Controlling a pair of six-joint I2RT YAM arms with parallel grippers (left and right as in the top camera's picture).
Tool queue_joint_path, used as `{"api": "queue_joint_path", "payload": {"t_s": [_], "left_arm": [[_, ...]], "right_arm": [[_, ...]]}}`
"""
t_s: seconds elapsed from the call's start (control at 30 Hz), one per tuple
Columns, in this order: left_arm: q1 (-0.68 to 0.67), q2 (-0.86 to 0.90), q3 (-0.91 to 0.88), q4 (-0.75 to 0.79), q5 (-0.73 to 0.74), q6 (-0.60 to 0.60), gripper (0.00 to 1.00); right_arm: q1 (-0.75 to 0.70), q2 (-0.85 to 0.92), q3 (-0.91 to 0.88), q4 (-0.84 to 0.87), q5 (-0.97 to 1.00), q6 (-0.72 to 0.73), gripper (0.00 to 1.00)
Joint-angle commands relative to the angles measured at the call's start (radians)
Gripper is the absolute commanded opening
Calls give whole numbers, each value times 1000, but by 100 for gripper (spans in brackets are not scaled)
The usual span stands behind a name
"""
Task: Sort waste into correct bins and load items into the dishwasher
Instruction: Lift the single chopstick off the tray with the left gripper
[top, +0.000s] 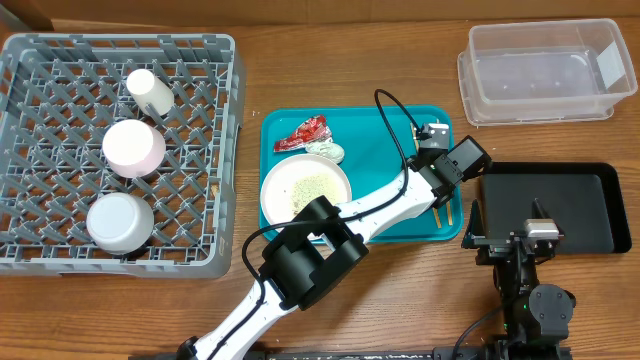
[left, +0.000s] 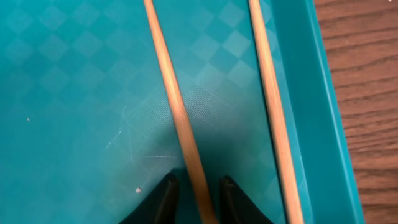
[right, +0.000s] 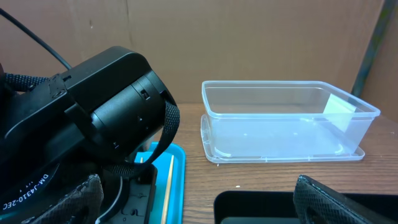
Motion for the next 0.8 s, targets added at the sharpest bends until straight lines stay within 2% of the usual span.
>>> {"api": "queue_joint_path", "payload": {"t_s": [0.0, 0.17, 0.27, 0.33, 0.6, 0.77], "left_arm": [[0, 53, -39, -39, 70, 29, 23], [0, 53, -39, -56, 77, -61, 19], [0, 53, -39, -55, 80, -64, 13], [0, 53, -39, -55, 75, -63, 4], [19, 10, -8, -89, 80, 36, 4], [61, -75, 43, -196, 84, 61, 4]], "right_arm": [[-4, -10, -10, 6, 8, -3, 100], [-4, -10, -10, 6, 8, -3, 100], [-4, -10, -10, 6, 8, -3, 100], [-4, -10, -10, 6, 8, -3, 100], [-4, -10, -10, 6, 9, -3, 100], [-4, -10, -10, 6, 9, -3, 100]]}}
